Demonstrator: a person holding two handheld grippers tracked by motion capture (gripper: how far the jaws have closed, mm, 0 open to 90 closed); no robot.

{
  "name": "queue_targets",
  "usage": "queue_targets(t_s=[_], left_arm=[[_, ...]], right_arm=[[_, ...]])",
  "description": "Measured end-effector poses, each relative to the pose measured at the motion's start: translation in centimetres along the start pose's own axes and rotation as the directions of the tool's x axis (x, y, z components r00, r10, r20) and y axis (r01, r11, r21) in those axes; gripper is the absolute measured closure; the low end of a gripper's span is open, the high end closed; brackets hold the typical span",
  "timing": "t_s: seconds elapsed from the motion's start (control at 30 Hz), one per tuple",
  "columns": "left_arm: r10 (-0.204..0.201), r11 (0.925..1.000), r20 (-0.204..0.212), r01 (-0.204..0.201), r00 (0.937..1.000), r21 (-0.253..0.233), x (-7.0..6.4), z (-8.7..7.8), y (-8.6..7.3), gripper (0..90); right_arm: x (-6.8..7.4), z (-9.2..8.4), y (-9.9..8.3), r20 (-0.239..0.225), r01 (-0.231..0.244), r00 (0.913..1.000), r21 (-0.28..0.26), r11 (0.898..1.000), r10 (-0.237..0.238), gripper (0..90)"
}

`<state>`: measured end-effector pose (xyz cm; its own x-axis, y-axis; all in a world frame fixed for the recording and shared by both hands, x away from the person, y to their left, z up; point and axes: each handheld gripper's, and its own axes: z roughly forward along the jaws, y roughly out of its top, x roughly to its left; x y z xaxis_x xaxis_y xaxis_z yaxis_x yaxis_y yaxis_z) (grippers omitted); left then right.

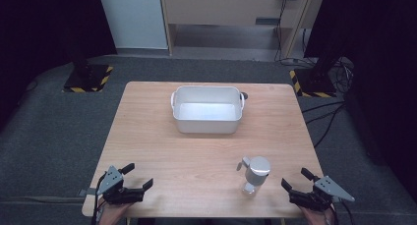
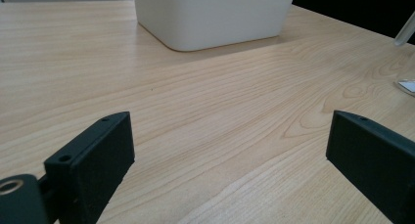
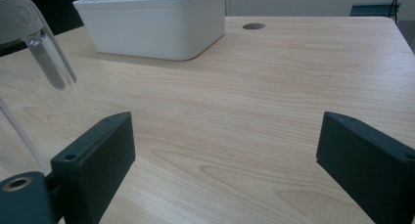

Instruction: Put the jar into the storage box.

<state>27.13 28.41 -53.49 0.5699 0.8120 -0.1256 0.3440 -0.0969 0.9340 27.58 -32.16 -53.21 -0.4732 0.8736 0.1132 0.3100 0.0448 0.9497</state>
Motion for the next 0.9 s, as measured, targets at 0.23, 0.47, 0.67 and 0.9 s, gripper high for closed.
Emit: queue_targets(t_s=[0.23, 0.47, 0.67, 0.9], left_arm=[[-0.003, 1.0, 0.004, 0.003, 1.0, -0.001, 0.1, 0.06, -0.07, 1.8], [-0.004, 0.9998, 0.014, 0.004, 0.9999, -0.022, 0.28, -0.44, -0.1, 0.7], [-0.009, 0.9998, 0.013, 0.009, 0.9999, -0.02, 0.38, -0.41, -0.18, 0.0], [-0.016, 0.9994, 0.006, 0.017, 0.9998, -0.032, 0.52, -0.59, -0.14, 0.0]], right_arm=[[-0.11, 0.04, -0.11, 0.003, -0.007, 1.0, 0.006, 1.0, 0.007, 7.4], [0.09, 0.07, 0.05, 0.004, 0.007, 1.0, 0.004, 1.0, -0.007, 7.5], [0.17, 0.1, 0.05, 0.005, 0.007, 1.0, 0.011, 1.0, -0.008, 7.4], [0.25, 0.31, 0.0, -0.002, 0.012, 0.9999, 0.026, 1.0, -0.012, 7.5]])
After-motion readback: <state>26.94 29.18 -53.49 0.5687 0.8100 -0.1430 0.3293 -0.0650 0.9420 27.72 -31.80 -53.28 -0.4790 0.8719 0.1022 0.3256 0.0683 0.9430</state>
